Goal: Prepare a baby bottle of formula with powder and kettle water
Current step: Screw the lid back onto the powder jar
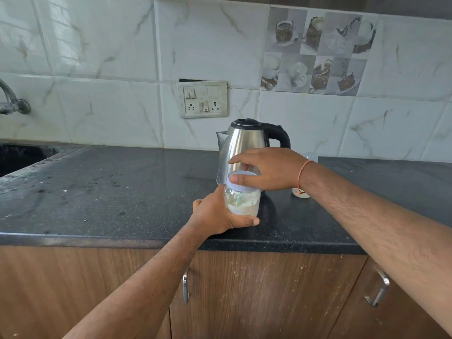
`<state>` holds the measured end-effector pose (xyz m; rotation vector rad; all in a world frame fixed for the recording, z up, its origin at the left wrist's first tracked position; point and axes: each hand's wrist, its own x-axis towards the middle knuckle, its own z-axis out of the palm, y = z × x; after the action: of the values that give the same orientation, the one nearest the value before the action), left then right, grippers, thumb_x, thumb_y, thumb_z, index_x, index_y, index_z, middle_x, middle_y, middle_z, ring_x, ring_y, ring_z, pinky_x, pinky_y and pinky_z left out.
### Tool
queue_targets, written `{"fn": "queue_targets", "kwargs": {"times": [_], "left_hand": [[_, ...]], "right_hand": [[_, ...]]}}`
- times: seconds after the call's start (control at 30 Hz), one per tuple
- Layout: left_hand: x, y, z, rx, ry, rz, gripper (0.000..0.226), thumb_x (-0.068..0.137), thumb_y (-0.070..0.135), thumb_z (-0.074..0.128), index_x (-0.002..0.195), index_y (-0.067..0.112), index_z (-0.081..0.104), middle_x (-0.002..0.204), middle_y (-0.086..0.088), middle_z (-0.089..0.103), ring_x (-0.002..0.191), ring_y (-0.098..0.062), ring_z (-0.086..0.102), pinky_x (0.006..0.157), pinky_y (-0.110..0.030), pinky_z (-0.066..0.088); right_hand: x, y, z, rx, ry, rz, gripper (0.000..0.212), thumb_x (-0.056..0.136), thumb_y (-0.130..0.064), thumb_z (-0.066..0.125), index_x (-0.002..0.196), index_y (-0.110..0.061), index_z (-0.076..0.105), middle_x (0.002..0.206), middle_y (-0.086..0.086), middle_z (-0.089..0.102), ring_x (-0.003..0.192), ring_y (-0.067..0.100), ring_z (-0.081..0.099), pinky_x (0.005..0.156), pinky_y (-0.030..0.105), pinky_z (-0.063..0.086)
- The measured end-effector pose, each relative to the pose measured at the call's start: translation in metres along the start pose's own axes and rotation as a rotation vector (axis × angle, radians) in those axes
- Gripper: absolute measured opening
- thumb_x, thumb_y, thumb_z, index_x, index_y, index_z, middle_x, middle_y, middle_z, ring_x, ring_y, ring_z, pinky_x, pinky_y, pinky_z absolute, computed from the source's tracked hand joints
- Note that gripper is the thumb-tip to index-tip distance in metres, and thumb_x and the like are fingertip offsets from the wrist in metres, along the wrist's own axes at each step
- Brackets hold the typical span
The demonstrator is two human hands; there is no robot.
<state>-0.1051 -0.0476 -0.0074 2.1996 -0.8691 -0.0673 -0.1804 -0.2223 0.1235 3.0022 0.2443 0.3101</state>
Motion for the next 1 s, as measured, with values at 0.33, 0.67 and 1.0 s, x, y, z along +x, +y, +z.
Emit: {"fn": "queue_targets", "kwargs": {"times": [0.33,0.67,1.0], "left_hand": [[0.004,-0.001,-0.003,0.062,-0.008,-0.036,0.100,0.050,0.091,0.083,0.136,0.052,0.051,0.120,0.026,0.068,0.126,-0.012,0.058,0.117,-0.048,0.034],[-0.001,0.004,-0.003,0.062,0.004,-0.044,0.087,0.061,0.083,0.087,0.134,0.053,0.050,0.118,0.028,0.066,0.124,-0.011,0.060,0.116,-0.048,0.036],[-0.021,0.007,-0.010,0.109,0.097,-0.173,0.109,0.058,0.086,0.083,0.143,0.034,0.039,0.119,0.020,0.061,0.110,-0.013,0.057,0.113,-0.052,0.033]], "right_hand": [[0.011,-0.005,0.013,-0.101,-0.094,-0.093,0.056,0.100,-0.080,0.032,0.134,-0.040,0.052,0.081,-0.012,0.059,0.078,0.016,0.061,0.068,0.037,0.044],[0.007,-0.017,0.037,-0.010,0.029,0.101,0.051,0.097,-0.085,0.025,0.108,-0.043,0.052,0.080,-0.008,0.061,0.077,0.017,0.061,0.062,0.034,0.040],[-0.056,-0.004,0.083,0.482,0.364,0.362,0.067,0.094,-0.084,0.045,0.141,-0.037,0.056,0.104,-0.015,0.066,0.095,0.005,0.064,0.080,0.032,0.058]]}}
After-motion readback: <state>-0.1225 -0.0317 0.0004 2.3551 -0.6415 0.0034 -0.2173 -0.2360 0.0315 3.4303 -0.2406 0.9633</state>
